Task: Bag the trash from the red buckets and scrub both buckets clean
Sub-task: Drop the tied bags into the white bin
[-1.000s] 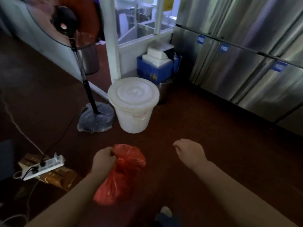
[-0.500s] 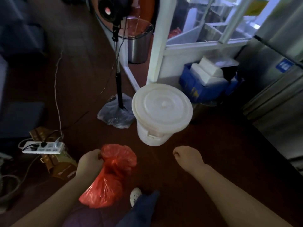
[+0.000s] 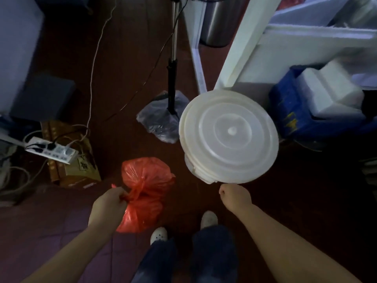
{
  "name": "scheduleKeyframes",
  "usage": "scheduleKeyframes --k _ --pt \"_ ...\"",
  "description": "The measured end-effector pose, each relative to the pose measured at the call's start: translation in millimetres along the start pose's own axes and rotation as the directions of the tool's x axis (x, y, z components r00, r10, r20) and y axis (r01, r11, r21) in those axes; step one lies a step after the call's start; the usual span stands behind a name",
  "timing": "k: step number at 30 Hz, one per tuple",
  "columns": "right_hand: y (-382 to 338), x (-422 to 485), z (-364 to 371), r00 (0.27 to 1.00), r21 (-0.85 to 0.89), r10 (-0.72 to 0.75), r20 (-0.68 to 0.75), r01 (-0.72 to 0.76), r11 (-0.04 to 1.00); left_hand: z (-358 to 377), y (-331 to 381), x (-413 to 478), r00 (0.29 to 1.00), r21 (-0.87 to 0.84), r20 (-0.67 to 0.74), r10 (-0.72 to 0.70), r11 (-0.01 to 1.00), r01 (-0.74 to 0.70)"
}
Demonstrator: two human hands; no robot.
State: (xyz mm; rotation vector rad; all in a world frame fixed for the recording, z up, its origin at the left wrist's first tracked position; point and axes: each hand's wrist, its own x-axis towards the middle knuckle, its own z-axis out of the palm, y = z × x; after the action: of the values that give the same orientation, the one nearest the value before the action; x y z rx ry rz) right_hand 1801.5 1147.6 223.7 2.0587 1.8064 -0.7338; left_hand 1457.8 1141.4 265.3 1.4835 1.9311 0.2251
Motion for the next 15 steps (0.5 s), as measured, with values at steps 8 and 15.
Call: scheduleKeyframes --k 8,15 --pt "34 98 44 0.988 -0.244 -0.063 -0.143 0.027 0.970 38 29 30 0.986 -0.029 -0.087 -0.144 0.989 0.142" --pt "65 123 60 0.951 -0.389 -0.240 -0.193 0.150 0.909 59 39 26 0.945 -0.112 -0.145 -0.293 0.954 0.278"
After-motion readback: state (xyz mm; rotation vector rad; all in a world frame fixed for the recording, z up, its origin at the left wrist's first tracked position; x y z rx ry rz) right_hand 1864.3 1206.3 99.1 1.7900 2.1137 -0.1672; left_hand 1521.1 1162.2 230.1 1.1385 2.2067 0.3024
